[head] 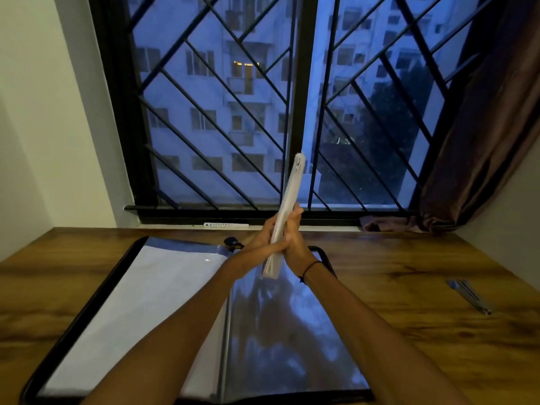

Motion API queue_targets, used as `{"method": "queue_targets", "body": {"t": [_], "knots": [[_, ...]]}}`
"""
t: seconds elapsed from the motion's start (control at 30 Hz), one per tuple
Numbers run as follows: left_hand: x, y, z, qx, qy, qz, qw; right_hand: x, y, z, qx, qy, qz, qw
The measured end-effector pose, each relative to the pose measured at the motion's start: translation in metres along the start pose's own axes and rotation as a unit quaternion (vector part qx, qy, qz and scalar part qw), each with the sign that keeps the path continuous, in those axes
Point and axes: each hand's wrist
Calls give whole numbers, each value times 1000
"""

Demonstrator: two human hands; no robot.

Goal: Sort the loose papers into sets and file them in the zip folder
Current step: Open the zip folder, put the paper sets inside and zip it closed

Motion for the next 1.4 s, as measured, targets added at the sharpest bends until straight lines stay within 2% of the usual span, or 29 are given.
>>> {"method": "queue_targets", "body": {"t": [0.17, 0.33, 0.5, 0.6, 0.7, 0.8, 0.87, 0.97, 1.13, 1.2, 1.23, 1.33, 1.4], "knots": [[21, 0, 17, 68, -42, -74, 994, 5, -15, 14, 38, -24, 43, 998], [31, -11, 28, 94, -48, -77, 991, 12, -8, 11, 2, 65, 52, 996], [27, -7, 21, 132, -40, -41, 990, 15, -5, 6, 1, -11, 58, 998], [25, -5, 20, 98, -4, -84, 992, 13, -6, 11, 6, -43, 71, 997], [25, 2, 31, 57, 4, -158, 986, 11, -5, 18, -28, -2, 102, 994], [25, 5, 29, 56, 9, -185, 981, 13, -3, 24, -83, 75, 174, 978], [25, 6, 26, 55, 4, -183, 982, 15, 0, 23, -72, 64, 188, 977], [28, 11, 28, 73, 11, -161, 984, 17, 5, 20, -25, 39, 138, 989], [25, 4, 48, 77, 120, -172, 975, 31, 27, 20, 28, 77, -79, 993], [21, -4, 59, 56, 203, -129, 969, 43, 35, 22, 54, 122, -143, 981], [19, -7, 66, 47, 261, -97, 959, 49, 37, 24, 63, 142, -166, 974], [16, -14, 69, 33, 439, 3, 898, 67, 39, 26, 72, 186, -218, 955], [13, -13, 70, 34, 459, 27, 887, 75, 40, 26, 81, 199, -237, 947]]}}
Point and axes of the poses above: each hand's wrist, its own y-axis towards the middle knuckle, its own x-axis out of the back of the hand, z = x × y, and after that the axes turned 10 degrees about y, right-handed
